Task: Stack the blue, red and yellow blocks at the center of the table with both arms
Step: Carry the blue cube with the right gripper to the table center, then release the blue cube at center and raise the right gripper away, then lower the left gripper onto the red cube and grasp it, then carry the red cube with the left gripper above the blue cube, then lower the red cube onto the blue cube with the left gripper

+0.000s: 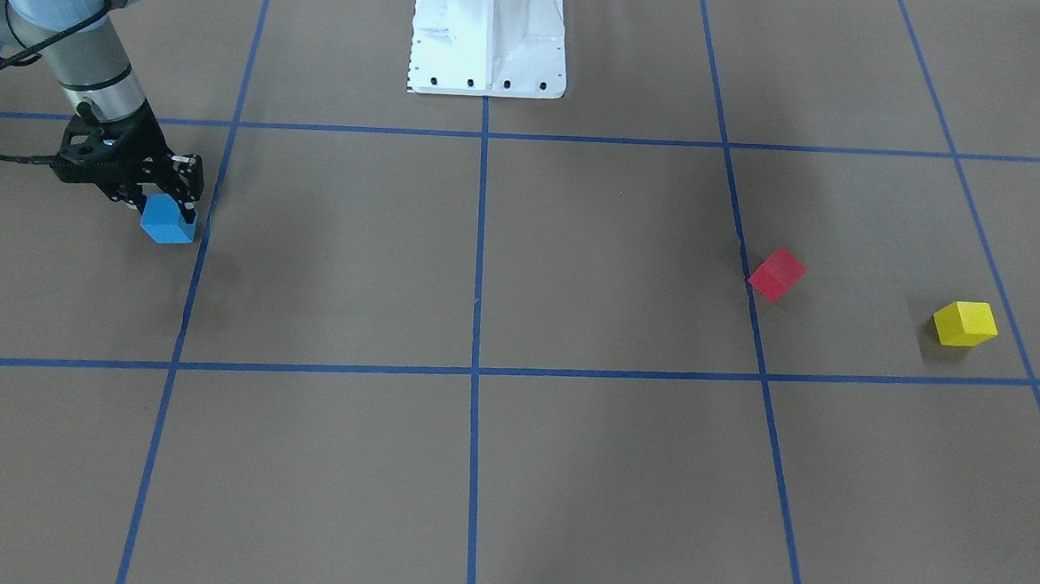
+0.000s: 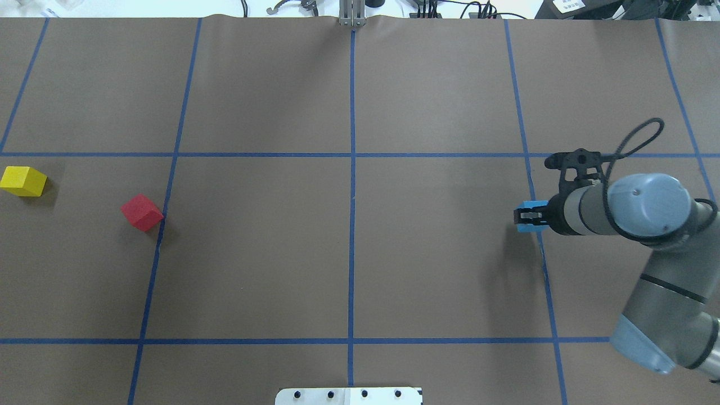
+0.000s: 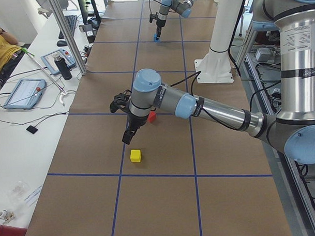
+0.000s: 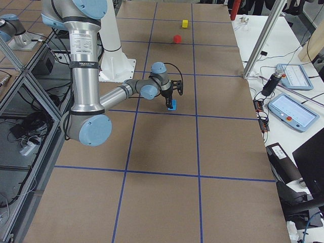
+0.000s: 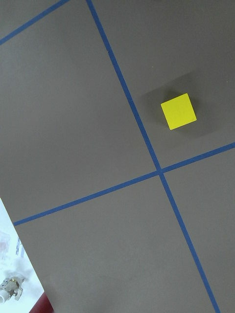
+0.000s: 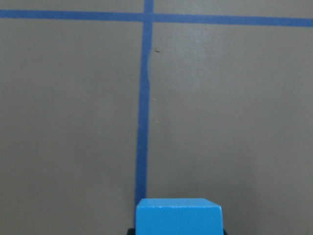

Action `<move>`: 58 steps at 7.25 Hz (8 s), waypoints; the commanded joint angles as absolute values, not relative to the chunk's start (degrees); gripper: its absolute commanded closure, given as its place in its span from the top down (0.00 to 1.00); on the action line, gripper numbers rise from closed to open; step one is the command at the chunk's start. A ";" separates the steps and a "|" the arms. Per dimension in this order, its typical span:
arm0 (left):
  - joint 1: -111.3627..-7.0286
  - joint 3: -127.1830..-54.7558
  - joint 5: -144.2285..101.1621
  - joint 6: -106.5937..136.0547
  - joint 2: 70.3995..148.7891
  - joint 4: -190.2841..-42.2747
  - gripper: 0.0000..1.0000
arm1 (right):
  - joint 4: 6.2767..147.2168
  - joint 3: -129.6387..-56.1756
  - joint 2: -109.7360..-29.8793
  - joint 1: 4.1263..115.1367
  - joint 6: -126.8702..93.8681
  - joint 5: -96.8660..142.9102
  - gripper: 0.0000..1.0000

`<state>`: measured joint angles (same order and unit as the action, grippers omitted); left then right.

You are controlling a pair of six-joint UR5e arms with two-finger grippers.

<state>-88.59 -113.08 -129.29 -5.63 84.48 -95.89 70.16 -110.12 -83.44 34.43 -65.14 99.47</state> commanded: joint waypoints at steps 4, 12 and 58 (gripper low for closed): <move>-88.59 -112.59 -129.29 -5.54 84.55 -95.89 1.00 | 87.28 -91.72 -47.07 28.32 -73.11 97.40 0.00; -88.59 -112.41 -129.29 -5.63 84.46 -95.89 1.00 | 85.35 -83.49 -41.75 22.67 -74.36 91.76 0.99; -28.74 -85.35 -106.44 69.70 141.85 -88.51 0.03 | 90.00 -93.87 -94.31 92.81 15.21 130.96 0.99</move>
<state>-28.79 -85.73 -106.52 69.75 141.47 -88.49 90.00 -93.87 -94.33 92.82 15.20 130.96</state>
